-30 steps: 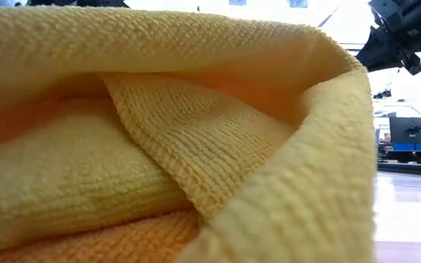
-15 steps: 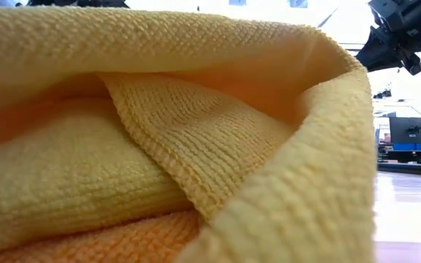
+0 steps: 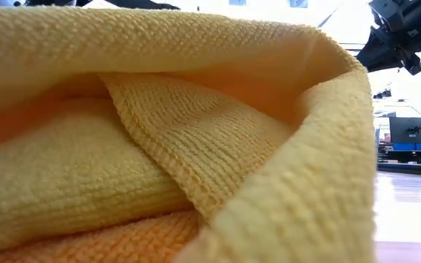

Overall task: Sort microfiber towel by color & place in baskets
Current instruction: Put the yellow microfiber cloth into the left transparent bin

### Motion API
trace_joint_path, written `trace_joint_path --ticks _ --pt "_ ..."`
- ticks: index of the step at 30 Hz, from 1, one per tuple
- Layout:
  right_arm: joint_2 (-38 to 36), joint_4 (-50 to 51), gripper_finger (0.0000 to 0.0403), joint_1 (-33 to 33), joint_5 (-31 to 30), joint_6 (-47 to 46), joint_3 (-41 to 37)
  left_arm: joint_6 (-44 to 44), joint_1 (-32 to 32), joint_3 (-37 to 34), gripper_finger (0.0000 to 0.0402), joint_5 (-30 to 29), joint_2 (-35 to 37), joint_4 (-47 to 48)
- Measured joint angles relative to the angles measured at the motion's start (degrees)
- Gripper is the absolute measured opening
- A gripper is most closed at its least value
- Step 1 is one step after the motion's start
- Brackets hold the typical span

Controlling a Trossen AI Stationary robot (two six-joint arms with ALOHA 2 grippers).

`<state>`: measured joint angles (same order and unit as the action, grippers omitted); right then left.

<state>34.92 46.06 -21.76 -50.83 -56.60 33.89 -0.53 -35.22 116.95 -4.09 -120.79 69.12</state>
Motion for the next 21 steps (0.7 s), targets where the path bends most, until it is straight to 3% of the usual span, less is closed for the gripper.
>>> trace_joint_path --ticks 8,21 --pt "0.0 1.05 0.0053 0.0 0.04 0.05 0.0 -15.1 0.78 2.03 0.0129 0.99 -1.13 -7.37" --pt "0.0 1.49 0.0053 0.0 0.96 0.05 0.02 -25.04 3.17 1.92 0.0129 0.56 -16.33 -9.94"
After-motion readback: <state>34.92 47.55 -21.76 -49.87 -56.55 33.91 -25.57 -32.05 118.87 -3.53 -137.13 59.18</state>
